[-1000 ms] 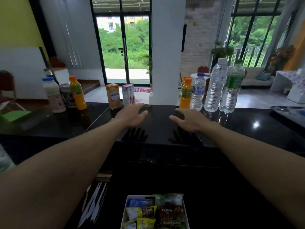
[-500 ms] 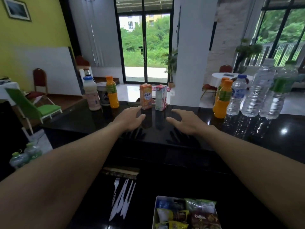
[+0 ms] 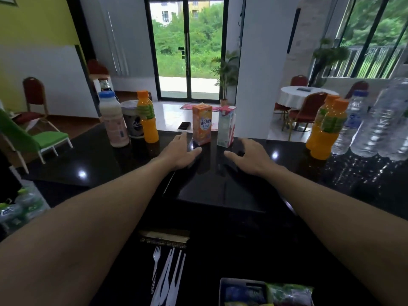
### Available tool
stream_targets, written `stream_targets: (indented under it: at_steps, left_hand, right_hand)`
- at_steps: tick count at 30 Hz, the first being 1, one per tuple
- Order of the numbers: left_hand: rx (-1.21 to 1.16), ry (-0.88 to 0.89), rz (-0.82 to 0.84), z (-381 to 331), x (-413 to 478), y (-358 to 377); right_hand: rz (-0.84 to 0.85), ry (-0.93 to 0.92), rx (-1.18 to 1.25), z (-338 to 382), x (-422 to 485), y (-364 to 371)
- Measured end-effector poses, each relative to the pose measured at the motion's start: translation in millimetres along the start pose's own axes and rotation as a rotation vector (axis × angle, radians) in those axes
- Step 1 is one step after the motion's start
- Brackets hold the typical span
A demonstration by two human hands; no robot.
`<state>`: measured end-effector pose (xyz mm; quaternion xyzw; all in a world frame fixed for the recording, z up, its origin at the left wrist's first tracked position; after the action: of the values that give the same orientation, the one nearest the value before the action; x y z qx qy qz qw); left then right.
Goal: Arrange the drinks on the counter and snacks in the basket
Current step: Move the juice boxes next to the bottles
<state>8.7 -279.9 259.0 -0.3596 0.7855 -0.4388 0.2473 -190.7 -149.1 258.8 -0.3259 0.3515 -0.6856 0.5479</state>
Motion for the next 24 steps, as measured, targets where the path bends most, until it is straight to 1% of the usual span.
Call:
stream_targets:
  at_steps: [3,4,7,11,14,18,20,24]
  left_hand:
    - [-0.100,0.012,-0.041,1.2,21.7,4.8]
    - [-0.097,0.011,-0.067,2.7,27.5,7.3]
    - [0.030,-0.003,-0.133,7.1,39.5,11.6]
    - [-0.007,0.012,-0.165,10.0,44.7,10.1]
    - [-0.039,0.002,-0.163,10.2,42.9,8.9]
    - [-0.145,0.006,-0.207,9.0,39.8,6.0]
    - [-0.164,0.006,-0.200,8.3,37.6,6.6]
    - [-0.165,-0.034,-0.115,5.0,35.5,4.1]
  right_hand:
    - [-0.034,0.029,0.058,-3.2,18.6,-1.0]
    - [-0.047,0.048,0.071,-3.9,24.8,-0.9]
    - [-0.048,0.110,0.108,-5.5,42.1,2.9]
    - [-0.026,0.197,0.084,-4.4,52.8,7.5]
    - [-0.056,0.187,0.130,-5.9,54.6,7.4]
    - [-0.071,0.184,0.135,-6.4,53.3,8.1]
    - [-0.086,0.191,0.128,-6.4,51.6,9.0]
    - [-0.094,0.185,0.122,-6.2,51.0,9.8]
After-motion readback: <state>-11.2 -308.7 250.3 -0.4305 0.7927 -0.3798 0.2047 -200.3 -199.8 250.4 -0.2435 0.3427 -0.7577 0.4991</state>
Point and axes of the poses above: each hand's wrist, its own x-axis towards the middle knuckle, its own y-axis out of the palm, z = x × y, the point moved 2 cm from there along x, towards the middle knuckle, and after that the axes turned 15 degrees about z, right-handed, at the moved point
